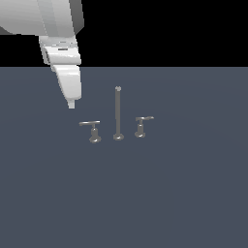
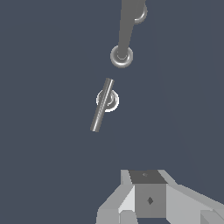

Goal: Turn on the faucet by rotating a designated handle.

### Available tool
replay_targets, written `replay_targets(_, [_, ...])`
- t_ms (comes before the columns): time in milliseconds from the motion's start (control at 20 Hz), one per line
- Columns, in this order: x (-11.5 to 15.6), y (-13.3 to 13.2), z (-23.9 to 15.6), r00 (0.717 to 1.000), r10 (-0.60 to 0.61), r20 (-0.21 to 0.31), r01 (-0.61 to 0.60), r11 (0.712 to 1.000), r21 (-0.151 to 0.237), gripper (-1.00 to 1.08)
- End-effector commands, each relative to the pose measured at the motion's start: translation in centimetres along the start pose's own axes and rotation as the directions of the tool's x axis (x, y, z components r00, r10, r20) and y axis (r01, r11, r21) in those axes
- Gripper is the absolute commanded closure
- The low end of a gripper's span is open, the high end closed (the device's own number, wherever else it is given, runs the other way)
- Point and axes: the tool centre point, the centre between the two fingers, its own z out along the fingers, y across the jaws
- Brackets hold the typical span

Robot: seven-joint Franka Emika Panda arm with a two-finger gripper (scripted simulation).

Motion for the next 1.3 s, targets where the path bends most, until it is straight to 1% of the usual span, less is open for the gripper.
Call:
replay_targets(0, [0.6, -1.2, 1.4, 0.999, 0.046, -0.003, -0.046, 0.999, -0.001, 1.08])
replay_targets(350, [2.5, -4.4, 5.2, 0.985, 0.171, -0.009, -0.171, 0.985, -0.004, 1.08])
replay_targets(650, [4.1, -6.4, 7.7, 0.967, 0.254, -0.011, -0.254, 0.967, -0.005, 1.08])
replay_targets(950, [5.1, -7.5, 9.1, 0.953, 0.303, -0.011, -0.303, 0.953, -0.005, 1.08])
replay_targets(1250, [5.4, -7.9, 9.4, 0.949, 0.315, -0.009, -0.315, 0.949, -0.005, 1.08])
